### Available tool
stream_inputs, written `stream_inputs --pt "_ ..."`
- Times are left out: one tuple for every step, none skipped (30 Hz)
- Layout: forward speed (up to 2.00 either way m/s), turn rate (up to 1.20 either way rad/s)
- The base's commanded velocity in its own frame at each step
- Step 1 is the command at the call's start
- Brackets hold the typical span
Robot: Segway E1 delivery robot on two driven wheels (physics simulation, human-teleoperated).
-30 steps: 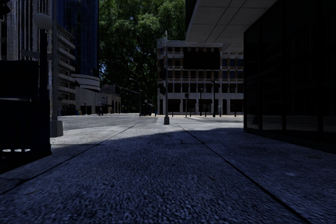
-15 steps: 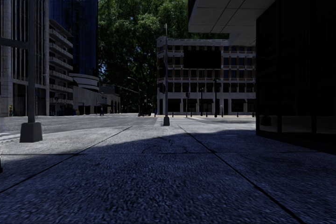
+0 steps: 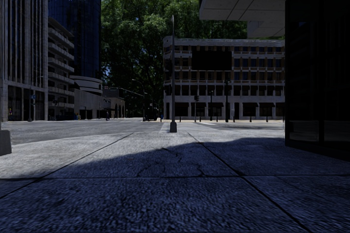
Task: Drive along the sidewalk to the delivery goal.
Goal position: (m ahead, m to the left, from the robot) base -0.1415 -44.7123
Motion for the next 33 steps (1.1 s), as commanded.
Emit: stream_inputs --pt "2.0 0.0" --pt "2.0 0.0" --pt "2.0 0.0" --pt "2.0 0.0" --pt "2.0 0.0" --pt "2.0 0.0" --pt "2.0 0.0" --pt "2.0 0.0" --pt "2.0 0.0" --pt "2.0 0.0" --pt "1.99 0.0" --pt "1.99 -0.02" --pt "1.99 -0.02" --pt "1.99 -0.14" --pt "1.99 -0.2" --pt "1.99 -0.2" --pt "1.99 -0.25" --pt "1.99 -0.26" --pt "1.99 -0.27" --pt "1.99 -0.27" --pt "1.99 -0.28" --pt "1.99 -0.28" --pt "1.99 -0.3" --pt "1.99 -0.3" --pt "1.99 -0.32" --pt "1.99 -0.33" --pt "1.99 -0.33" --pt "1.99 -0.33" --pt "1.99 -0.33" --pt "1.99 -0.33" --pt "1.99 -0.33" --pt "1.99 -0.33" --pt "1.99 -0.33"
